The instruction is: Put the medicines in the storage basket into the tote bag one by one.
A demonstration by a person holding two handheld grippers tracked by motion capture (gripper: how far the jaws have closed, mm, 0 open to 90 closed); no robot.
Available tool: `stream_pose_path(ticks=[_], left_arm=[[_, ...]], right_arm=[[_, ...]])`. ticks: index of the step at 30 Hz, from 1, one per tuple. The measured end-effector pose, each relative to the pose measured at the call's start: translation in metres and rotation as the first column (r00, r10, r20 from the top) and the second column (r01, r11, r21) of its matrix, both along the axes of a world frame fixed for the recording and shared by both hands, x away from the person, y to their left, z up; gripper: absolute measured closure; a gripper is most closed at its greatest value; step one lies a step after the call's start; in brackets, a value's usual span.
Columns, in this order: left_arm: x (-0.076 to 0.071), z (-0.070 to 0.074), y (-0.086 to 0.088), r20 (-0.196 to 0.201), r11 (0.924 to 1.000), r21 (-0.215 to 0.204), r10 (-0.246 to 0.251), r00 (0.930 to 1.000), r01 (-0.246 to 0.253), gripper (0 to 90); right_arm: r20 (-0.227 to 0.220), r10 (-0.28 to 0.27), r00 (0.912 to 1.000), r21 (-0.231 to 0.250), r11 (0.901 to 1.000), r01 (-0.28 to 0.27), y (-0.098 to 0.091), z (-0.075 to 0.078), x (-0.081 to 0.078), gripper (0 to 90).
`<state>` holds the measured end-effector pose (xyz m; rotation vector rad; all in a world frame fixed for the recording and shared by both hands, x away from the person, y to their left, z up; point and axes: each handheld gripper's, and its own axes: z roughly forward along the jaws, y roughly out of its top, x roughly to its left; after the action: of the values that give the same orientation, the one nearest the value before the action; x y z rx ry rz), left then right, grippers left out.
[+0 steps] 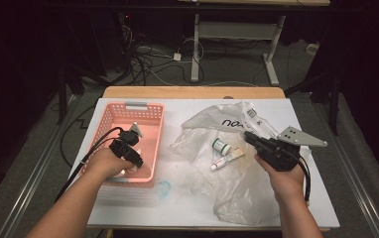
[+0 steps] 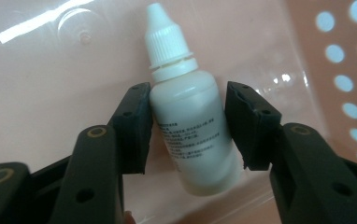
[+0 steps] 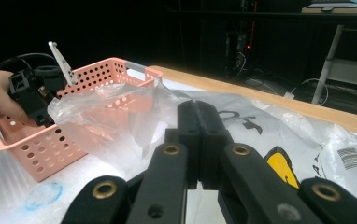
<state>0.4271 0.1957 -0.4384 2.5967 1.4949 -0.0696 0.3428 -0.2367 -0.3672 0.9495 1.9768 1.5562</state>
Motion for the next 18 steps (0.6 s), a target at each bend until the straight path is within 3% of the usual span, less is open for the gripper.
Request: stream_pose_path(ticks=[8,15,18], left_arm=[[-0.001,-0.0007,-0.0037,0.013,0.9989,0.037,-0.029,0.9995,0.029,57.4],[-0.0031,0.0005,-0.0031,0.023,0.999,0.02,-0.041,0.9989,0.041,58.4],[-0.0058,0.0056,-0.0017,0.063,0.9988,-0.015,-0.045,0.997,0.046,58.4]], right_arm=[[-0.001,-0.001,1.0,-0.001,1.0,0.001,0.0007,0.0003,-0.0007,90.0],[-0.001,-0.001,1.0,-0.001,1.0,0.001,0.0004,0.0005,-0.0006,90.0],[0.0,0.001,1.0,0.0,1.0,-0.001,0.0,0.0005,-0.0005,90.0]])
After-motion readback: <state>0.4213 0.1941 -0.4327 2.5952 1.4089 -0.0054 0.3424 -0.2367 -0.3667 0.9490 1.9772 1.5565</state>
